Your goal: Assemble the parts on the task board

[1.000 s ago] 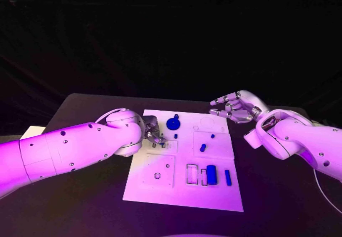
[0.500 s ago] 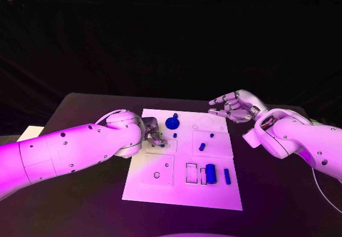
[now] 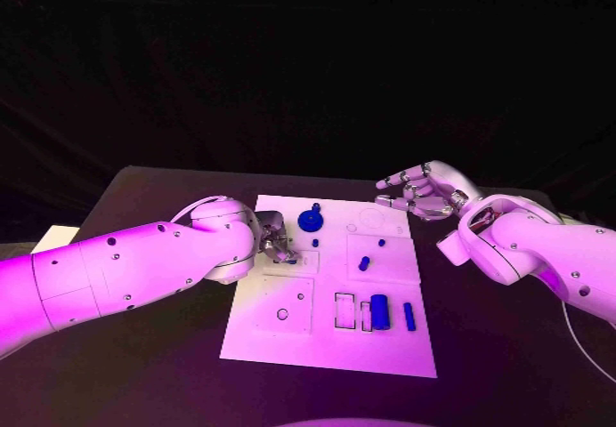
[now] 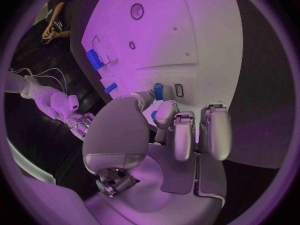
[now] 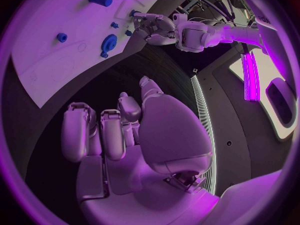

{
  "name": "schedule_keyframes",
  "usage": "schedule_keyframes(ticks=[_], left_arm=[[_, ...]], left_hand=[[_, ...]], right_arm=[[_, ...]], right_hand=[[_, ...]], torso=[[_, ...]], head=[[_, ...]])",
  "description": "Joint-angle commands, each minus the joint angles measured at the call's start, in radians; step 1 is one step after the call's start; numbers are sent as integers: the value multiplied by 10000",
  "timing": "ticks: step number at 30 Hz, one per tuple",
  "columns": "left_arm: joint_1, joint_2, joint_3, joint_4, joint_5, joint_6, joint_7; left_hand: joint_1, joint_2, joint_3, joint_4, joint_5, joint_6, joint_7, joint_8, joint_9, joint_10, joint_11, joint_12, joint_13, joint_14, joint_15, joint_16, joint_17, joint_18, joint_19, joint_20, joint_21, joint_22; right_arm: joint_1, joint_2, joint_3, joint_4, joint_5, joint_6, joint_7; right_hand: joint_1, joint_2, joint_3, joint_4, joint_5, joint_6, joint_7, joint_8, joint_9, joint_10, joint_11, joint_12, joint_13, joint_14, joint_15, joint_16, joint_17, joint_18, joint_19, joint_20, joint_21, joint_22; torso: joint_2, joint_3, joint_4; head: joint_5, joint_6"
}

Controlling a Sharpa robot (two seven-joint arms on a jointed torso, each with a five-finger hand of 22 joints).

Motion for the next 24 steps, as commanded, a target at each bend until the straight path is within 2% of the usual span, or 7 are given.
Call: schedule_keyframes(ticks=[1,5,8,13,17,24], left_arm=[[-36,55,-28,-45,128,379,8],[-35,116,-28,-156,189,486,-5],[-33,185,-28,-276,297,700,-31],[-31,291,-28,-417,377,956,-57],[-29,371,-28,-511,403,1120,-65],[-24,490,-28,-681,373,1225,-59]], left_hand=[[-19,38,1447,-1377,33,46,-97,37,-5,79,8,69,17,1032,1,30,2635,-189,117,13,27,691],[-231,49,1478,-1300,21,75,-99,63,35,92,13,84,30,1032,5,30,2635,-193,124,15,32,708],[-687,122,1423,-1033,18,147,-125,85,70,107,1,107,49,1032,1,30,2635,-188,114,18,16,690],[-1112,-8,1286,-941,13,230,-180,95,103,131,-41,154,95,1032,-31,30,2635,-185,111,-4,4,685],[-1731,-134,934,-644,2,404,-215,123,125,172,-65,203,138,1032,-48,30,2635,-189,125,-23,9,708],[-2142,-123,614,-498,2,604,-287,131,139,295,-122,327,266,1032,-89,30,2635,-214,193,-59,66,827]], right_arm=[[-8,11,1,0,-39,162,23],[-8,14,1,3,-44,171,15],[-8,11,1,6,-48,182,7],[-8,12,1,21,-50,206,-4],[-8,10,1,29,-51,229,-18],[-8,16,1,31,-52,222,-19]], right_hand=[[36,88,-19,-49,61,56,9,39,10,-51,-16,-28,-5,641,-45,-38,975,128,-66,-2,-56,-16],[36,88,-19,-49,61,56,9,39,10,-51,-16,-28,-5,641,-45,-38,975,128,-66,-2,-56,-16],[36,88,-19,-49,61,56,9,39,10,-51,-16,-28,-5,641,-45,-38,975,128,-66,-2,-56,-16],[36,88,-19,-49,61,56,9,39,10,-51,-16,-28,-5,641,-45,-38,975,128,-66,-2,-56,-16],[16,94,-32,-44,72,61,8,40,13,-64,-16,-55,-27,636,-45,-59,952,131,-72,-3,-67,-33],[15,94,-34,-45,74,61,8,40,13,-69,-16,-67,-35,634,-45,-64,945,131,-72,-3,-68,-34]], torso=[[2,-3,3],[-2,-2,-7],[-2,4,0],[3,7,-7],[1,6,-11],[1,14,-6]], head=[[8,-7],[21,-24],[22,-24],[34,-33],[37,-48],[41,-53]])
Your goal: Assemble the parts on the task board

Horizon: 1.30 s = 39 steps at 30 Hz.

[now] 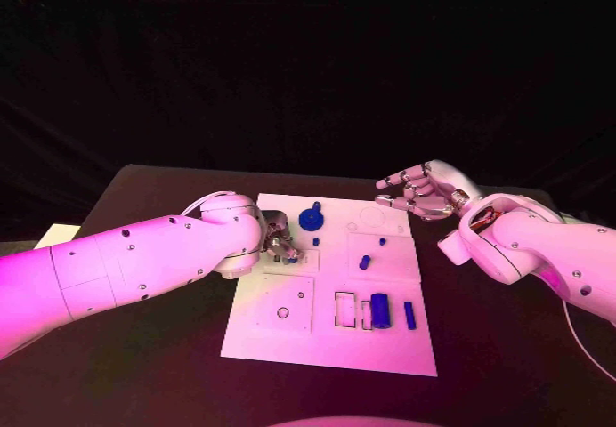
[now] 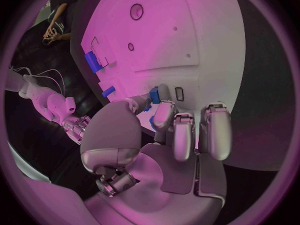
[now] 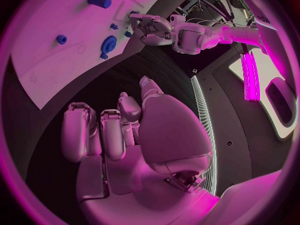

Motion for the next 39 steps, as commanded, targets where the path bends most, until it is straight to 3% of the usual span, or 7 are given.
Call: schedule_keyframes(ticks=[1,14,18,23,27,32,39], left_arm=[[-50,51,-40,-67,128,527,-23],[-45,140,-39,-205,40,363,-11],[-44,138,-39,-242,27,348,-10],[-44,113,-36,-267,19,330,-6],[-44,77,-17,-246,15,303,-5],[-41,-40,34,-142,15,209,2],[7,-229,150,54,15,-46,13]], left_hand=[[-127,11,-102,1,-36,69,-27,-26,18,112,-1,90,44,1033,-93,30,2628,-126,199,-59,75,846],[-356,30,-294,61,-33,214,-78,-28,26,198,-46,137,91,1033,-128,30,2628,-146,254,-94,122,939],[-610,-95,-556,190,-35,271,-84,-50,24,217,-52,124,77,1033,-137,30,2628,-150,264,-105,125,954],[-1056,-302,-1626,650,-31,435,-117,-43,49,267,-75,140,99,1033,-152,30,2628,-155,282,-120,128,984],[-939,-178,-2912,986,-30,468,-161,-45,97,297,-91,148,123,1033,-195,30,2628,-161,298,-150,126,1014],[-1091,17,-3976,1021,-37,484,-158,-47,132,312,-108,149,134,1033,-195,30,2628,-162,308,-164,123,1036],[-1226,236,-4785,1037,-33,489,-159,-35,171,303,-115,122,114,1033,-200,30,2628,-156,300,-176,99,1021]], right_arm=[[-7,17,1,9,-47,139,4],[-9,42,1,-20,-46,161,2],[-10,43,1,-28,-45,166,2],[-14,39,1,-34,-45,175,3],[-18,37,0,-39,-44,175,6],[-29,32,-1,-50,-44,186,9],[-45,35,-2,-72,-43,206,9]], right_hand=[[15,94,-34,-45,33,61,8,40,14,-69,-16,-67,-16,634,-45,-64,947,130,-72,-3,-68,-10],[14,91,-38,-47,38,56,9,37,13,-81,-16,-90,-32,632,-45,-72,937,133,-79,-3,-78,-26],[12,91,-40,-48,41,53,9,35,13,-87,-15,-101,-40,629,-45,-80,928,137,-86,-3,-88,-45],[-3,85,-53,-44,41,47,11,31,12,-108,-13,-138,-65,627,-44,-88,920,143,-99,-3,-105,-74],[-8,83,-57,-43,40,44,12,30,12,-114,-13,-149,-73,624,-44,-97,908,147,-108,-3,-116,-95],[-20,78,-68,-40,38,39,13,27,11,-130,-11,-176,-92,618,-43,-117,884,154,-124,-2,-138,-133],[-30,77,-75,-36,34,35,14,25,10,-156,-10,-226,-125,613,-42,-132,867,163,-144,-2,-164,-180]], torso=[[4,2,3],[6,-2,0],[3,-8,5],[-4,-10,11],[0,-19,5],[8,-25,10],[2,-19,17]], head=[[5,-10],[1,-28],[-10,-37],[-20,-23],[-28,-4],[-58,10],[-62,18]])
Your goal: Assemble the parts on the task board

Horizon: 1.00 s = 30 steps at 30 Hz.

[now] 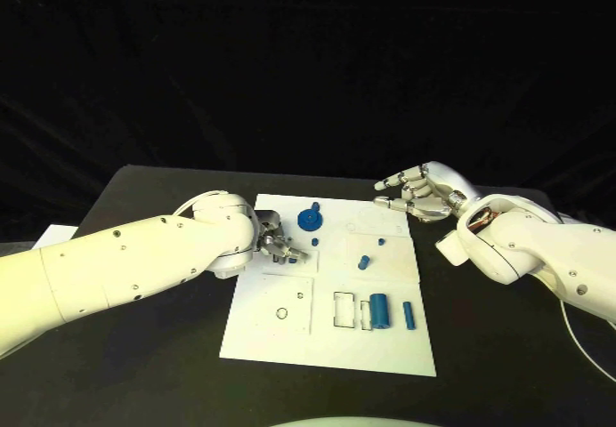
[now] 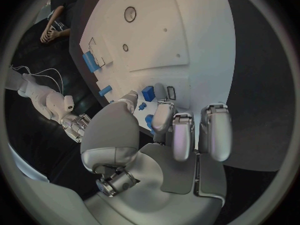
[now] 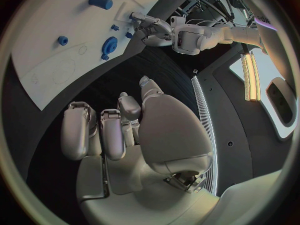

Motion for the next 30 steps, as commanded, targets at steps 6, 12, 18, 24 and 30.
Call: schedule_keyframes(ticks=[6,12,18,24,30], left_arm=[[92,-210,278,349,50,-310,18],[269,-372,624,500,877,-152,60],[812,-219,763,-210,1217,952,34],[1134,374,698,-1602,996,1591,100],[1218,1000,533,-2834,677,1850,185]], left_hand=[[-11,197,-291,-5,-34,34,3,55,27,62,-27,-4,-26,1035,-57,30,2632,-89,253,-71,16,998],[264,304,-675,-16,-25,-233,86,-68,9,-181,36,-306,-343,1035,-29,30,2632,-36,130,-55,-144,766],[808,480,-1127,-41,-22,-962,409,-652,-334,-912,325,-1144,-1244,1035,181,30,2632,26,-29,103,-357,487],[1271,677,-1309,-19,-20,-1258,653,-1125,-787,-1290,528,-1517,-1683,1035,371,30,2632,77,-153,295,-523,280],[1358,707,-1362,-27,-19,-1207,664,-1155,-861,-1267,543,-1450,-1621,1035,392,30,2632,70,-134,326,-503,320]], right_arm=[[-34,24,-2,-29,-43,172,17],[-62,34,-5,-74,-41,205,14],[-92,48,-10,-141,-39,217,6],[-100,69,-11,-151,-39,182,12],[-102,113,-11,-164,-39,156,47]], right_hand=[[-30,78,-46,-8,34,35,14,25,12,-89,-14,-49,-8,613,-42,-51,861,163,-71,-2,-38,-8],[-40,78,-54,-4,28,32,15,23,12,-107,-13,-81,-30,607,-41,-70,839,167,-81,-1,-52,-30],[-40,78,-54,-4,28,32,15,23,12,-107,-13,-81,-30,607,-41,-70,839,167,-81,-1,-52,-30],[-44,82,-58,-4,25,32,15,23,12,-105,-13,-75,-28,607,-41,-71,839,165,-78,-1,-49,-22],[-40,88,-55,-7,27,31,14,24,12,-101,-14,-65,-22,607,-41,-70,842,165,-76,-1,-49,-19]], torso=[[0,0,-3],[14,2,-7],[-1,14,11],[23,2,12],[30,-2,-14]], head=[[6,27],[-8,61],[27,141],[54,164],[111,159]])
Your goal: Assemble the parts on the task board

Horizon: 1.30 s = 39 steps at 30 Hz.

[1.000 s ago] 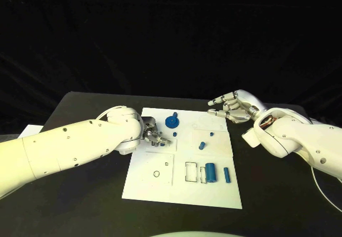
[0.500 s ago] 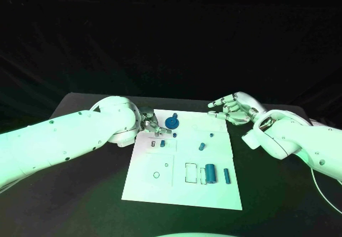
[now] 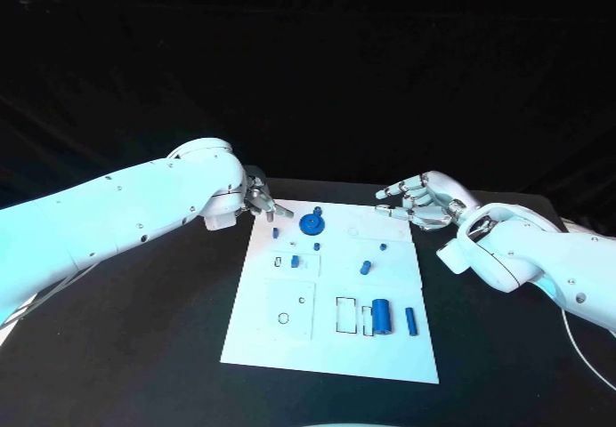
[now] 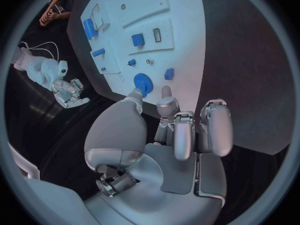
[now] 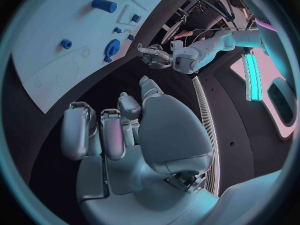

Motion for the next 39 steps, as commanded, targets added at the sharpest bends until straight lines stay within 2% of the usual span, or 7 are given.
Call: schedule_keyframes(ticks=[1,7,13,21,27,39], left_arm=[[31,203,-39,-389,-210,704,163],[32,600,-163,-1083,-283,1027,202],[-14,803,-242,-1381,-295,1200,234],[-88,961,-291,-1557,-276,1314,286],[-117,1014,-299,-1616,-229,1466,311],[-165,1124,-320,-1774,-192,1486,343]], left_hand=[[156,8,-73,-11,-18,51,16,-53,-34,5,5,65,69,1053,86,30,2634,66,25,82,2,342],[303,122,-128,-13,-14,256,-32,14,-99,106,-29,218,198,1053,68,30,2634,50,78,88,59,438],[398,193,-156,-17,-11,374,-70,62,-128,198,-61,347,319,1053,45,30,2634,40,107,75,90,491],[578,294,-135,-37,-5,476,-112,117,-145,277,-98,456,416,1053,15,30,2634,28,139,50,124,550],[894,393,8,-67,6,508,-143,148,-160,302,-129,498,441,1053,-15,30,2634,23,154,19,136,579],[1264,470,254,-102,12,522,-162,185,-171,316,-149,529,456,1053,-34,30,2634,18,164,-4,141,604]], right_arm=[[-8,23,0,-6,-40,82,58],[-9,50,0,-8,-40,84,72],[-9,69,0,-10,-41,89,76],[-9,94,0,-23,-42,104,82],[-9,102,0,-23,-42,108,83],[-9,106,0,-20,-42,121,81]], right_hand=[[-35,92,-53,-10,29,32,14,24,13,-56,28,-8,4,609,-41,-31,851,164,-77,-1,-49,3],[-35,92,-53,-10,29,32,14,24,13,-56,28,-8,4,609,-41,-31,851,164,-77,-1,-49,3],[-18,109,-46,-21,36,33,12,25,14,-60,26,-13,-3,608,-43,-36,847,164,-75,-1,-50,5],[-18,109,-46,-21,36,33,12,25,14,-60,26,-13,-3,608,-43,-36,847,164,-75,-1,-50,5],[-6,116,-41,-30,42,34,11,26,15,-56,25,-5,1,607,-43,-39,845,166,-80,-2,-58,-8],[-6,116,-41,-30,42,34,11,26,15,-56,25,-5,1,607,-43,-39,845,166,-80,-2,-58,-8]], torso=[[9,3,-13],[14,0,-8],[10,2,-8],[4,3,-15],[-5,12,-1],[-5,6,-7]], head=[[24,-5],[18,-38],[20,-74],[14,-116],[12,-132],[11,-143]])
